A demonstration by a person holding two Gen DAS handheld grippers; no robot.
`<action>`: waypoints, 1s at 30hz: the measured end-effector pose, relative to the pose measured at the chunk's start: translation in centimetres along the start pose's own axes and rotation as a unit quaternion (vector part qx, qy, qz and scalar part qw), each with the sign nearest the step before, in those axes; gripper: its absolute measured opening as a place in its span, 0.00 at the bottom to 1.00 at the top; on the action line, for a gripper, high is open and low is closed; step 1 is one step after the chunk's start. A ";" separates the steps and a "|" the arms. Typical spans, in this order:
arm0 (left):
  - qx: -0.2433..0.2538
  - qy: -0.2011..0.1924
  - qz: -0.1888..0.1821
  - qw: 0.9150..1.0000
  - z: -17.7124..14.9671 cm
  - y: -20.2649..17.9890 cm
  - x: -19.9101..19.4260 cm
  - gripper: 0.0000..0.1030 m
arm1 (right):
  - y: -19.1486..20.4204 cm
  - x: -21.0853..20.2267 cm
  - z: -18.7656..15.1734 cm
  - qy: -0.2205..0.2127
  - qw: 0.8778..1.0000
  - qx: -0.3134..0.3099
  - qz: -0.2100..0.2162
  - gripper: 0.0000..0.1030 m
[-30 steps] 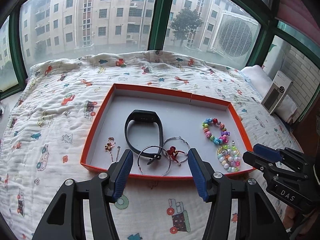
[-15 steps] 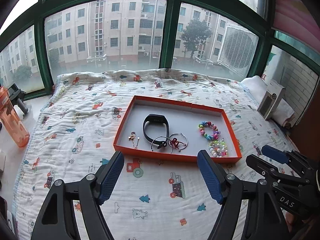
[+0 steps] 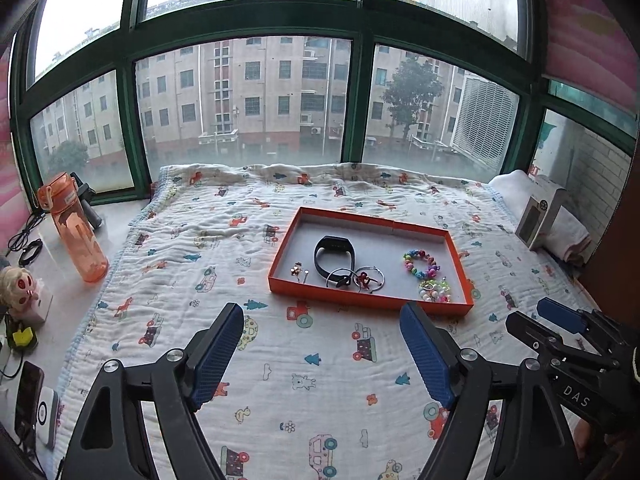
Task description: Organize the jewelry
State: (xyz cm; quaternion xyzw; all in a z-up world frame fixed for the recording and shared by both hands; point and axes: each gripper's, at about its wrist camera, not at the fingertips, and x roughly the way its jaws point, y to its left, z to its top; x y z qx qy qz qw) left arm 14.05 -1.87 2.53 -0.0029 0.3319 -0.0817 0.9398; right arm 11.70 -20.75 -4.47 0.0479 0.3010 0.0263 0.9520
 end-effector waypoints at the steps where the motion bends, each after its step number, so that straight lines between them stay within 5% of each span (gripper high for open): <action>1: 0.000 -0.003 0.003 1.000 -0.2 0.0 -0.5 0.84 | 0.0 -0.4 -0.2 -0.004 1.000 0.000 -0.001 0.61; 28: 0.009 -0.023 0.039 0.999 -3.1 0.6 -5.4 0.90 | 0.6 -4.5 -1.8 -0.036 0.999 -0.016 -0.004 0.69; 30: 0.012 -0.025 0.043 0.999 -3.2 0.5 -5.5 0.97 | 0.5 -4.6 -1.9 -0.036 0.999 -0.014 -0.003 0.69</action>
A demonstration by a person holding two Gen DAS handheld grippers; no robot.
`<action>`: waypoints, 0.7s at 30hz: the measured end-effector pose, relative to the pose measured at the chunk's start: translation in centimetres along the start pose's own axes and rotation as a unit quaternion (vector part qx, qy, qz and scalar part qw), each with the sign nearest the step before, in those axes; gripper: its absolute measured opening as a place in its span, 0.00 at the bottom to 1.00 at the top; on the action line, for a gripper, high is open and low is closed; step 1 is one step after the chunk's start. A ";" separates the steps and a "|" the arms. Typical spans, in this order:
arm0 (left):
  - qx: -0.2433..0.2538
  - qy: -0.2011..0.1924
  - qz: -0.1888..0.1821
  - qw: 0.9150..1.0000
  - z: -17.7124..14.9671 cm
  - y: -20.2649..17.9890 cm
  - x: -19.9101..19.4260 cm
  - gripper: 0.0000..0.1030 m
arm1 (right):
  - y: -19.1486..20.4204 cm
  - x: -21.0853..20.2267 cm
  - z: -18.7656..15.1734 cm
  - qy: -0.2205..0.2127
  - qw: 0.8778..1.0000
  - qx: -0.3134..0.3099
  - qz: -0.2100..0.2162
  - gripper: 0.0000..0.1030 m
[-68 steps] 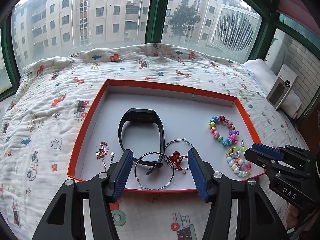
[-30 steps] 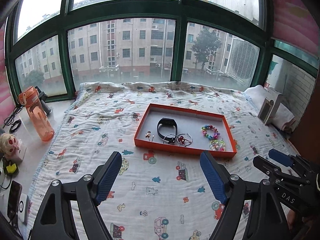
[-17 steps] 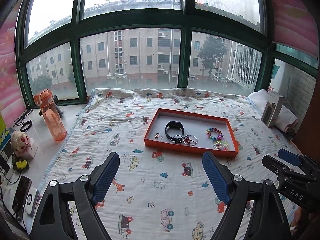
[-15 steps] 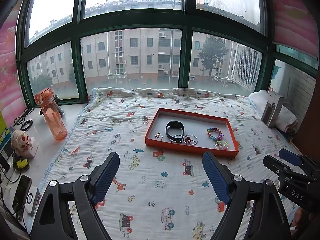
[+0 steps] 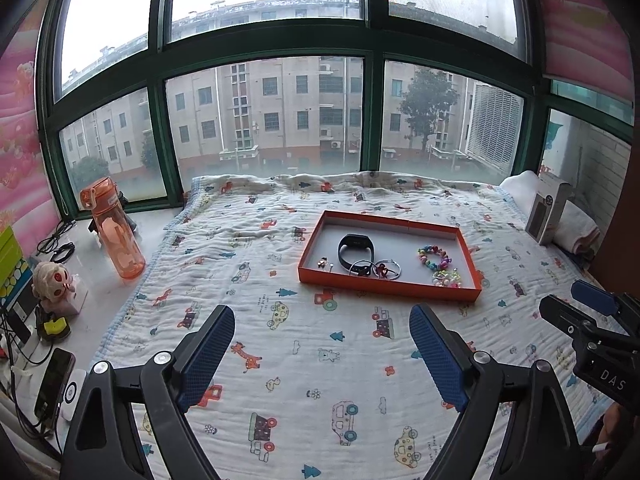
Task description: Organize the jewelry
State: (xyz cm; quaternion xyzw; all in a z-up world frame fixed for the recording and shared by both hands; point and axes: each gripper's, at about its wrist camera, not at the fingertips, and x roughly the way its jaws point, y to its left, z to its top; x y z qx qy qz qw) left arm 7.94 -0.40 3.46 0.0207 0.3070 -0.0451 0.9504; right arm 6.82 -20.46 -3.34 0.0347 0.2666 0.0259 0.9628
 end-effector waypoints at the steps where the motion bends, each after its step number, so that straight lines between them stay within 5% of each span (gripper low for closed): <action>1: 0.002 -0.003 0.001 1.000 0.0 0.0 -0.1 0.97 | 0.0 0.0 0.0 -0.001 1.000 0.000 -0.001 0.69; 21: -0.003 0.002 -0.005 1.000 0.2 0.3 -0.1 1.00 | -0.2 -0.2 0.1 -0.001 1.000 0.005 -0.002 0.70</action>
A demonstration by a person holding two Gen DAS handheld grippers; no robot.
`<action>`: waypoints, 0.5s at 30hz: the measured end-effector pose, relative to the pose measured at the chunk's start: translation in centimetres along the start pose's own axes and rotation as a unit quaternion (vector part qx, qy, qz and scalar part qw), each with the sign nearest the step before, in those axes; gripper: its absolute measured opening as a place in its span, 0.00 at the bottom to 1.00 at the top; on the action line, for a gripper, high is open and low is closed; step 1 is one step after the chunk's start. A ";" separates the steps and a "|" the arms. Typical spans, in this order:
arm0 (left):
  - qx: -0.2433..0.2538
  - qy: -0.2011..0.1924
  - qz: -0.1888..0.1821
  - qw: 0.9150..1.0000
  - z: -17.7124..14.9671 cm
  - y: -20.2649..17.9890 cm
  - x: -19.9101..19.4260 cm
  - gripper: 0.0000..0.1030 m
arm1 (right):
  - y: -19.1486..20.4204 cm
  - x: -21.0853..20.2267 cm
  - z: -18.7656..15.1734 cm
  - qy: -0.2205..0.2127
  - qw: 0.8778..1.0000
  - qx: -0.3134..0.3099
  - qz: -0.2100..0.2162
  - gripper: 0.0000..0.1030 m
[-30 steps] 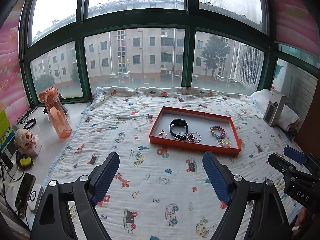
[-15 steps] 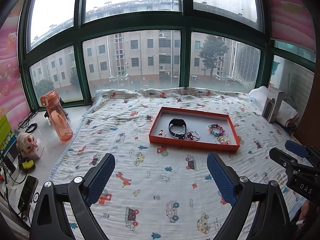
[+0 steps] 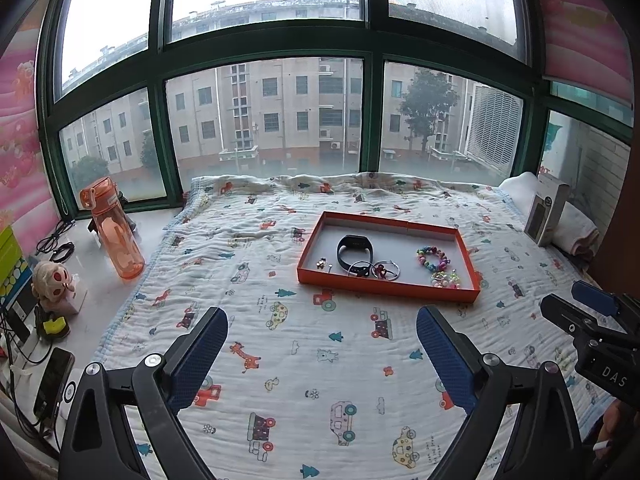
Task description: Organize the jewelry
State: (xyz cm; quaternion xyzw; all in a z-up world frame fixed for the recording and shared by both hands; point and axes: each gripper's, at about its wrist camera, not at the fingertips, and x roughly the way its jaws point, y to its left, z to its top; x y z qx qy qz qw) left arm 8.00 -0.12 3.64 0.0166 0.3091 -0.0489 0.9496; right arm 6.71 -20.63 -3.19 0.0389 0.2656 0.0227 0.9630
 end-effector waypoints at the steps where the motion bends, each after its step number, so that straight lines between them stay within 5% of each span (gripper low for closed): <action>1: -0.001 0.001 0.001 1.000 0.0 0.1 0.1 1.00 | 0.0 0.0 0.0 0.001 1.000 0.000 0.001 0.70; 15: -0.004 0.007 -0.001 1.000 -0.3 0.3 0.5 1.00 | 0.2 0.1 0.0 0.002 1.000 0.000 0.002 0.71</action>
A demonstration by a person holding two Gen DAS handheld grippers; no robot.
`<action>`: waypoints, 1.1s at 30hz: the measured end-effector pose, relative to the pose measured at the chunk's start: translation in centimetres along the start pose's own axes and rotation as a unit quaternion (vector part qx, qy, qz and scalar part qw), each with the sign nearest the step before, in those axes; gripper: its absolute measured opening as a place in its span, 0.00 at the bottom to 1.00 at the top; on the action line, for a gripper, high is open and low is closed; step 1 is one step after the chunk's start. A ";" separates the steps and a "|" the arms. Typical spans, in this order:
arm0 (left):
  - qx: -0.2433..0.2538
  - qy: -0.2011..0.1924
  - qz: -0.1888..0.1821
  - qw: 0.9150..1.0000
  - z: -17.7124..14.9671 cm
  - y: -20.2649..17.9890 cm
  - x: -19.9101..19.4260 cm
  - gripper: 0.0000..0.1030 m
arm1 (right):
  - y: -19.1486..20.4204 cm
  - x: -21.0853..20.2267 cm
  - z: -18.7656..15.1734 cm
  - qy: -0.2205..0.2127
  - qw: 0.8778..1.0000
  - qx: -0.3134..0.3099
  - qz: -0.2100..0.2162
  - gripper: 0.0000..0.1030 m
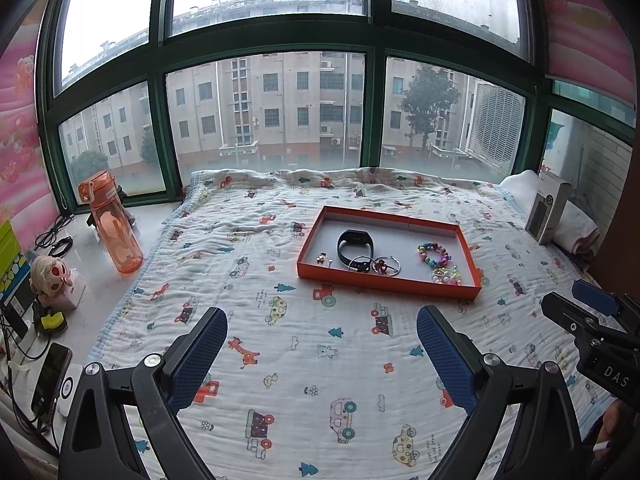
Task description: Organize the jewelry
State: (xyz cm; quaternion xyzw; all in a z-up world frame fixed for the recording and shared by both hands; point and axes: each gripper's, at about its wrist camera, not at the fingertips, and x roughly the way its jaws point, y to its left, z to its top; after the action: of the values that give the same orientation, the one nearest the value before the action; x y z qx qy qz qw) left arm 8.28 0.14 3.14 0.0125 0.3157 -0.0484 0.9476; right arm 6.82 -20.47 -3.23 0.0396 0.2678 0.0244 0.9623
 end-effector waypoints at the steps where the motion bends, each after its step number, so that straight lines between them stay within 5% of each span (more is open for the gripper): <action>1: 0.001 0.001 0.001 1.000 -0.1 -0.1 0.1 1.00 | 0.1 0.0 0.0 0.000 1.000 0.000 0.000 0.71; 33: -0.005 -0.001 0.003 1.000 -0.8 0.1 0.2 1.00 | 0.5 0.3 -0.3 0.005 1.000 -0.002 0.005 0.71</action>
State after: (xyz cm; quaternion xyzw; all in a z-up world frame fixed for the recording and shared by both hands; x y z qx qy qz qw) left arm 7.95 0.26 2.41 0.0084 0.3148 -0.0439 0.9481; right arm 6.91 -19.92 -3.61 0.0392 0.2726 0.0302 0.9609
